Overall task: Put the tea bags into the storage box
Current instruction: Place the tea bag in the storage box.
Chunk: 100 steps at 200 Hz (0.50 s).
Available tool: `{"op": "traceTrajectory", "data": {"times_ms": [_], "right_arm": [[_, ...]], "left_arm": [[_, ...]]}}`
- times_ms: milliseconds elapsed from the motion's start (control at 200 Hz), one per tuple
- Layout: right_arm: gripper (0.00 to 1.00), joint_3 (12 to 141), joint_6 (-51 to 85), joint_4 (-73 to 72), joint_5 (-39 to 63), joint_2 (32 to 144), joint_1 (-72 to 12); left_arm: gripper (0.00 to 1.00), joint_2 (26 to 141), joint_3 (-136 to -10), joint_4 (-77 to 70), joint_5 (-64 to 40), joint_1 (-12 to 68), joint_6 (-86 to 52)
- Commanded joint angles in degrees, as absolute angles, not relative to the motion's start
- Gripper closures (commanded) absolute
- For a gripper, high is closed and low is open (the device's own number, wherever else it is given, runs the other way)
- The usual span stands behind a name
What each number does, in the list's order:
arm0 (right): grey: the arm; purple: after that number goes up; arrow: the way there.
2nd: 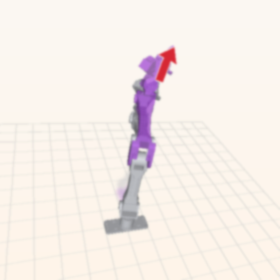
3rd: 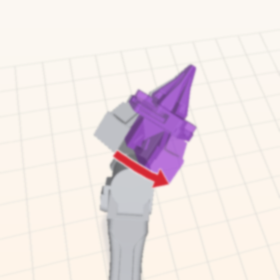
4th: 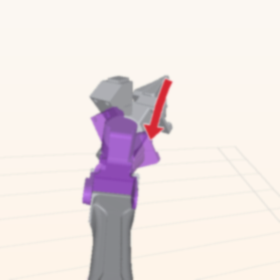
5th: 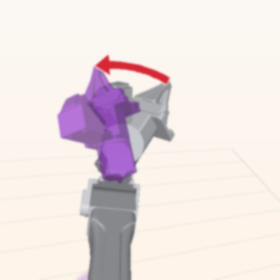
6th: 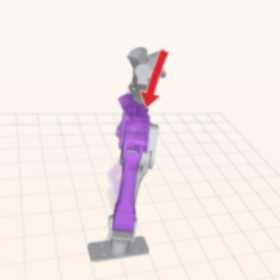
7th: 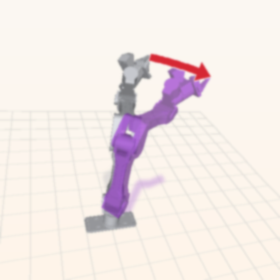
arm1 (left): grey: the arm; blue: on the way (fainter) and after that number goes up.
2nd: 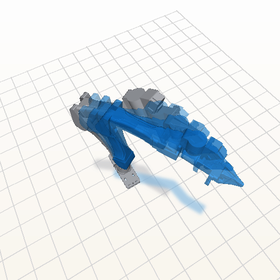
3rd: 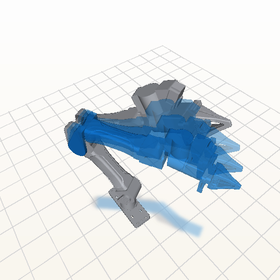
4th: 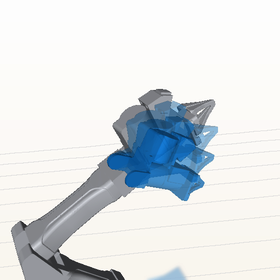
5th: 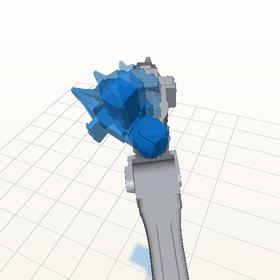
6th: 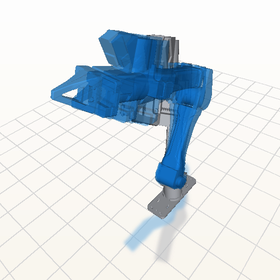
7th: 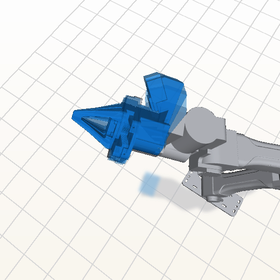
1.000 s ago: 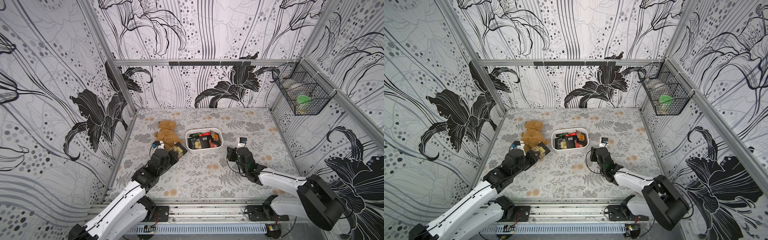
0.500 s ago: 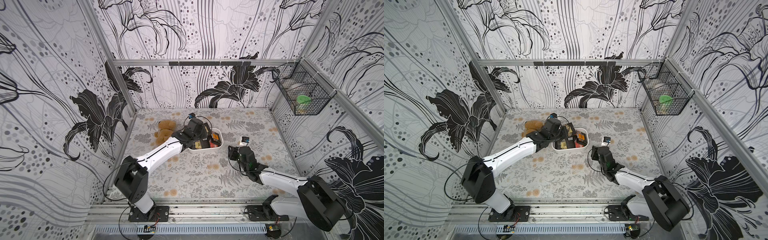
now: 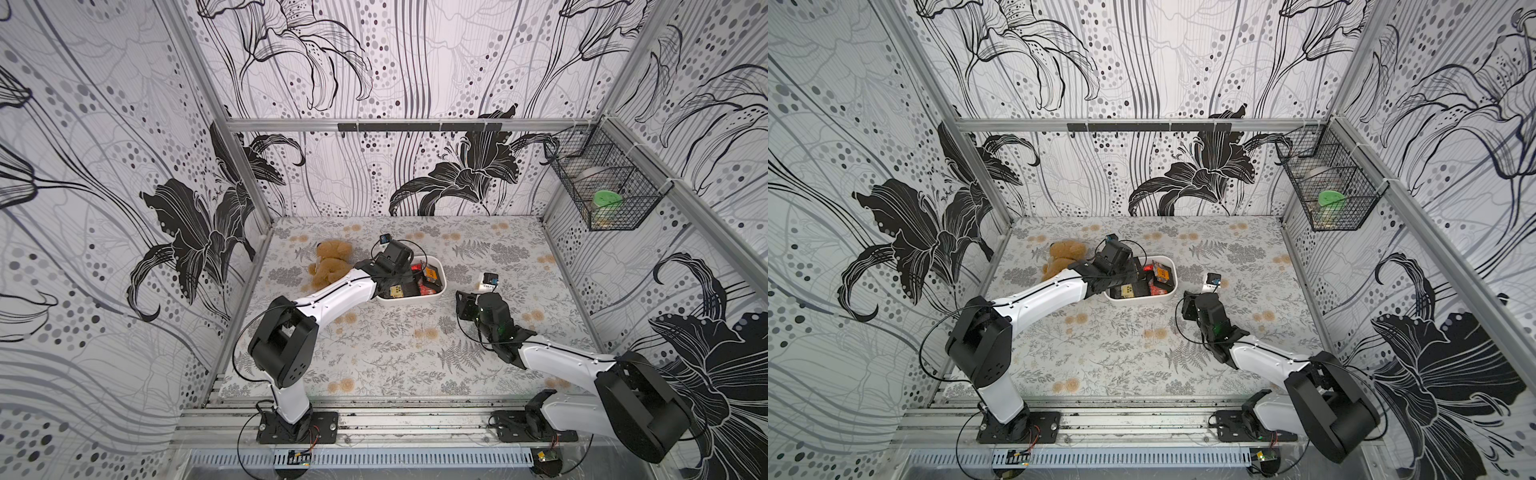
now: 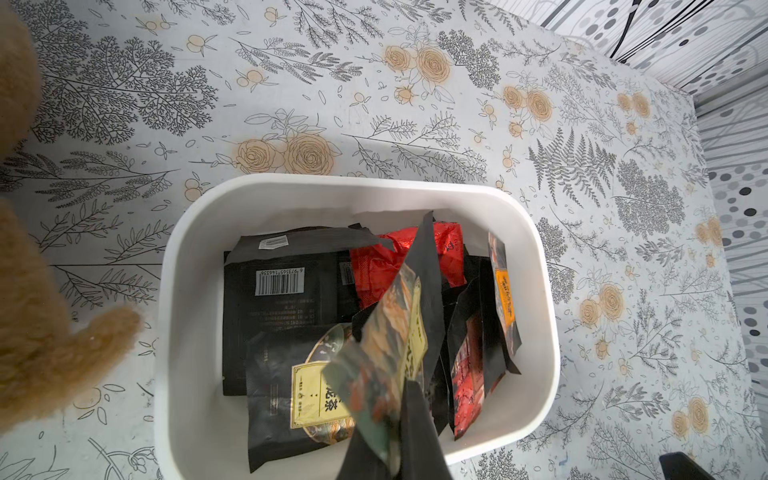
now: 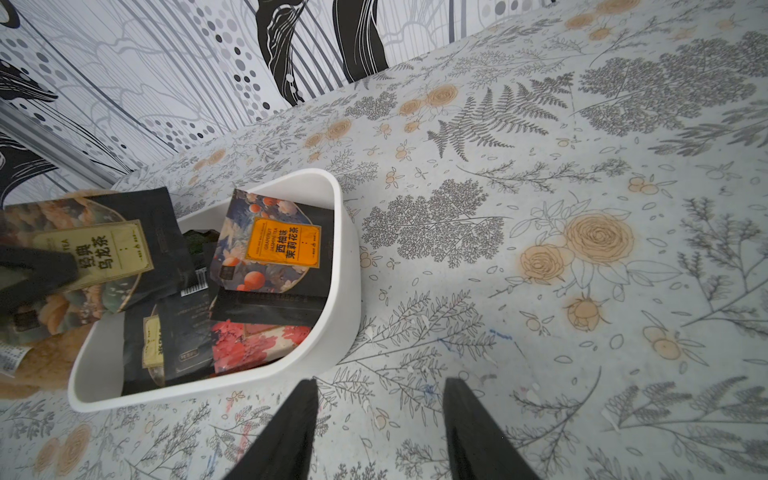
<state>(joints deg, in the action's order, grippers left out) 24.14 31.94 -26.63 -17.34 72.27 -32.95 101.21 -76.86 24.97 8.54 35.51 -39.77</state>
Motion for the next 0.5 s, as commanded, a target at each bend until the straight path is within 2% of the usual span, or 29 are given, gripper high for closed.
{"op": "traceTrajectory", "data": {"times_ms": [0, 140, 255, 320, 441, 496], "right_arm": [[0.46, 23.91, 31.64, -27.98, -16.67, 72.49, -32.63], [0.46, 24.01, 31.41, -28.18, -16.16, 72.77, -32.67], [0.46, 24.16, 31.2, -28.04, -16.07, 72.86, -32.65], [0.46, 24.09, 31.11, -28.23, -16.13, 72.84, -32.61], [0.46, 24.21, 30.68, -28.18, -15.48, 72.69, -32.67], [0.46, 24.01, 30.51, -28.42, -15.45, 72.47, -32.7]], "left_arm": [[1.0, 103.1, -76.35, 25.63, 7.95, 35.09, -37.97], [1.0, 104.56, -77.17, 25.69, 6.64, 35.11, -37.29], [0.95, 105.66, -77.95, 25.81, 5.73, 35.14, -36.9], [0.85, 106.21, -78.78, 26.94, 6.2, 35.07, -36.74], [0.59, 104.87, -79.45, 27.86, 9.28, 34.73, -37.31], [0.54, 103.57, -79.42, 27.78, 10.28, 34.38, -37.6]]}}
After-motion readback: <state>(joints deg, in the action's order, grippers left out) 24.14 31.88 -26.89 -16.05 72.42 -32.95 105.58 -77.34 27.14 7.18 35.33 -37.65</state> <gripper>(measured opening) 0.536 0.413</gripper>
